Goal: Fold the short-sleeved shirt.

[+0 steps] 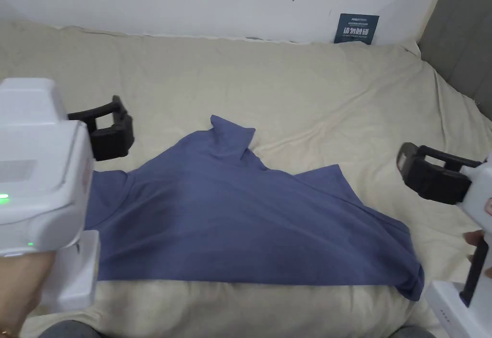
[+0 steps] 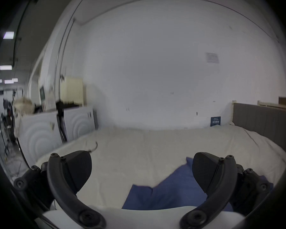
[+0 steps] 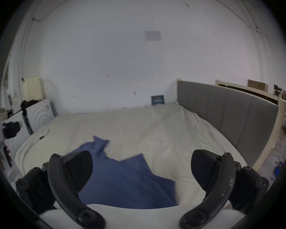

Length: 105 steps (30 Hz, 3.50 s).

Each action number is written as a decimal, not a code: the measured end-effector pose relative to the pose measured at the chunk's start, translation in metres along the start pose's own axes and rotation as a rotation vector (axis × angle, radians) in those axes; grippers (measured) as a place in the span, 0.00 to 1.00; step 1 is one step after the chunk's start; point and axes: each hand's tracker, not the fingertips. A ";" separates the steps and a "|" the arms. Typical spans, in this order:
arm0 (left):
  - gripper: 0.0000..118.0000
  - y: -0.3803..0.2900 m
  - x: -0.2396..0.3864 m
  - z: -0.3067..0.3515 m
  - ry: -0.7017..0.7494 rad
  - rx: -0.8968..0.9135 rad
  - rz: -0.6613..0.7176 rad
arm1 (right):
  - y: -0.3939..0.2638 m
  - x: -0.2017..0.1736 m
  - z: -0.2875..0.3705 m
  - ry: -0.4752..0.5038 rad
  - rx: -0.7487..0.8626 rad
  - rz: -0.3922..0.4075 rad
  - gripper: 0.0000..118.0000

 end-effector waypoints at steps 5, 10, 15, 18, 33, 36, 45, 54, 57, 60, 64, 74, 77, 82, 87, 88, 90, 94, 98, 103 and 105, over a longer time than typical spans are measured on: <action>1.00 0.003 0.020 0.004 -0.109 0.008 0.073 | -0.004 -0.030 0.000 0.012 0.053 0.076 1.00; 0.82 0.000 0.035 0.009 -0.166 -0.018 0.006 | -0.006 -0.039 -0.003 0.018 0.067 0.058 0.95; 0.03 -0.009 0.040 0.010 -0.191 -0.068 0.007 | -0.005 -0.041 0.000 0.020 0.088 0.031 0.15; 0.00 -0.014 0.043 0.011 -0.191 -0.091 0.012 | -0.005 -0.042 0.000 0.009 0.101 0.024 0.01; 0.52 0.009 0.087 -0.131 -0.358 -0.408 -0.085 | 0.001 -0.036 -0.011 0.025 0.041 -0.003 0.01; 1.00 0.008 0.103 -0.187 -0.352 -0.512 -0.065 | 0.002 -0.028 -0.022 0.025 0.013 -0.023 0.01; 1.00 -0.058 0.166 -0.341 -0.438 -0.889 -0.287 | -0.008 -0.008 -0.081 -0.006 -0.124 -0.017 0.01; 0.31 -0.154 0.179 -0.391 -0.369 -1.058 -0.251 | -0.037 0.009 -0.134 -0.014 -0.245 -0.065 0.01; 0.21 -0.156 0.181 -0.384 -0.372 -1.038 -0.234 | -0.041 0.010 -0.145 -0.028 -0.262 -0.054 0.01; 0.05 -0.153 0.177 -0.381 -0.415 -1.017 -0.275 | -0.042 0.011 -0.144 -0.028 -0.264 -0.084 0.01; 0.02 -0.134 0.168 -0.367 -0.399 -1.010 -0.223 | -0.043 0.014 -0.137 -0.035 -0.288 -0.071 0.01; 0.02 -0.043 0.142 -0.303 -0.470 -0.872 -0.108 | -0.051 0.066 -0.139 -0.073 -0.579 -0.022 0.83; 0.02 -0.028 0.133 -0.287 -0.469 -0.870 -0.099 | -0.062 0.080 -0.155 -0.191 -0.654 -0.036 0.99; 0.02 -0.013 0.128 -0.269 -0.442 -0.855 -0.107 | -0.077 0.099 -0.200 -0.286 -0.805 -0.070 0.97; 0.02 -0.009 0.127 -0.256 -0.411 -0.847 -0.135 | -0.094 0.092 -0.226 -0.259 -0.866 -0.050 0.38; 0.02 -0.009 0.127 -0.254 -0.406 -0.849 -0.136 | -0.099 0.091 -0.231 -0.261 -0.910 -0.046 0.32; 0.02 -0.009 0.128 -0.252 -0.382 -0.862 -0.132 | -0.110 0.092 -0.236 -0.300 -0.964 -0.070 0.13; 0.02 -0.009 0.124 -0.258 -0.362 -0.867 -0.102 | -0.099 0.103 -0.219 -0.288 -0.902 -0.253 0.02; 0.02 0.009 0.111 -0.241 -0.366 -0.840 -0.051 | -0.060 0.110 -0.178 -0.220 -0.786 -0.264 0.02; 0.02 0.051 0.082 -0.206 -0.394 -0.734 0.010 | 0.005 0.113 -0.118 -0.114 -0.621 -0.288 0.02; 0.02 0.070 0.069 -0.192 -0.396 -0.670 -0.001 | 0.031 0.109 -0.096 -0.105 -0.574 -0.264 0.02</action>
